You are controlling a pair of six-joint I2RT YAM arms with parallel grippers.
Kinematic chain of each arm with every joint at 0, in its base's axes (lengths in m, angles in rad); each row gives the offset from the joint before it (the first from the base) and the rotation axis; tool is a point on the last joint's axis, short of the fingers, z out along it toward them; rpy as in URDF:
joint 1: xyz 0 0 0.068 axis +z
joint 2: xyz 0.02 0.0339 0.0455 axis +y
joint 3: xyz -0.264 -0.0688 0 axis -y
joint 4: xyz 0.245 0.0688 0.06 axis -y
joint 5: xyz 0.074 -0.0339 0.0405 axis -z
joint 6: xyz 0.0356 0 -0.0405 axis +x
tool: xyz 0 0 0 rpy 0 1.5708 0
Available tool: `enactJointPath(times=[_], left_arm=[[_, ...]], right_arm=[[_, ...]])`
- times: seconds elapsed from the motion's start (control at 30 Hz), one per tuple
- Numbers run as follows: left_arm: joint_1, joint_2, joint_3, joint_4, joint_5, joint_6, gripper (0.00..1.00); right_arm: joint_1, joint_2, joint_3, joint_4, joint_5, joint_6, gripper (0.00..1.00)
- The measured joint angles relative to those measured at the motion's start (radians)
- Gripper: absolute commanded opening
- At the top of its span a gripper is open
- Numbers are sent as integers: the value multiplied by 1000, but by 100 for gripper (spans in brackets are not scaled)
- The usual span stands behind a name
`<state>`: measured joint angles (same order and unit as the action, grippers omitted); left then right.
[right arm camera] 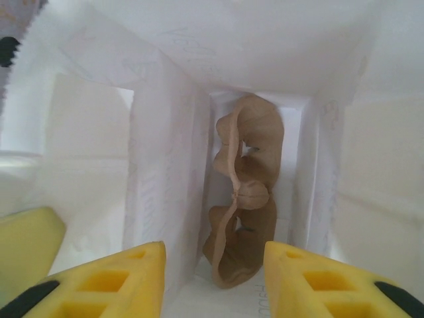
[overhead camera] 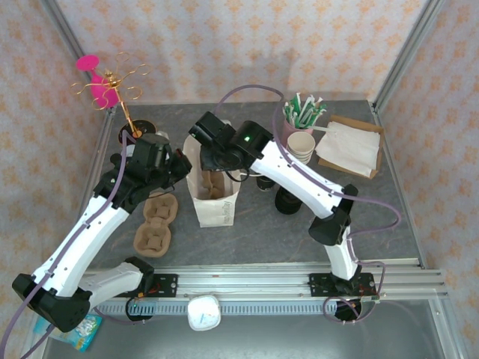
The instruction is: Pack the takeout coffee
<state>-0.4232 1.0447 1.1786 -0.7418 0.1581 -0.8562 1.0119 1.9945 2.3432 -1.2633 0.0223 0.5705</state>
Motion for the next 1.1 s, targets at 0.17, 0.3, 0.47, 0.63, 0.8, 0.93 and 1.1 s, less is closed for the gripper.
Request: enactJointPath(times=[0.17,0.3,0.47,0.63,0.8,0.93,1.1], left_arm=[[0,-13,-20,18,19,-1,0],[0,-13,-24,24,28,-3,0],[0,-19,-30,36,45,0,0],[0,-33,-43,47,55,17,0],[0,-45,-48,58,71,20,0],[0,-51,-50,62,79,27,0],[0,-50,-56,66,90,37,0]], right_arm=[[0,-58,0,0,0,-10,48],[-1,-82,-1,6,-1,-22,51],[-3,-94,-18,11,-1,-26,54],[-18,-117,-54,23,-5,-30,56],[-24,-135,-67,29,-12,-35,57],[-24,-147,-81,37,-19,-45,58],[-31,-148,-81,38,-23,-53,60]])
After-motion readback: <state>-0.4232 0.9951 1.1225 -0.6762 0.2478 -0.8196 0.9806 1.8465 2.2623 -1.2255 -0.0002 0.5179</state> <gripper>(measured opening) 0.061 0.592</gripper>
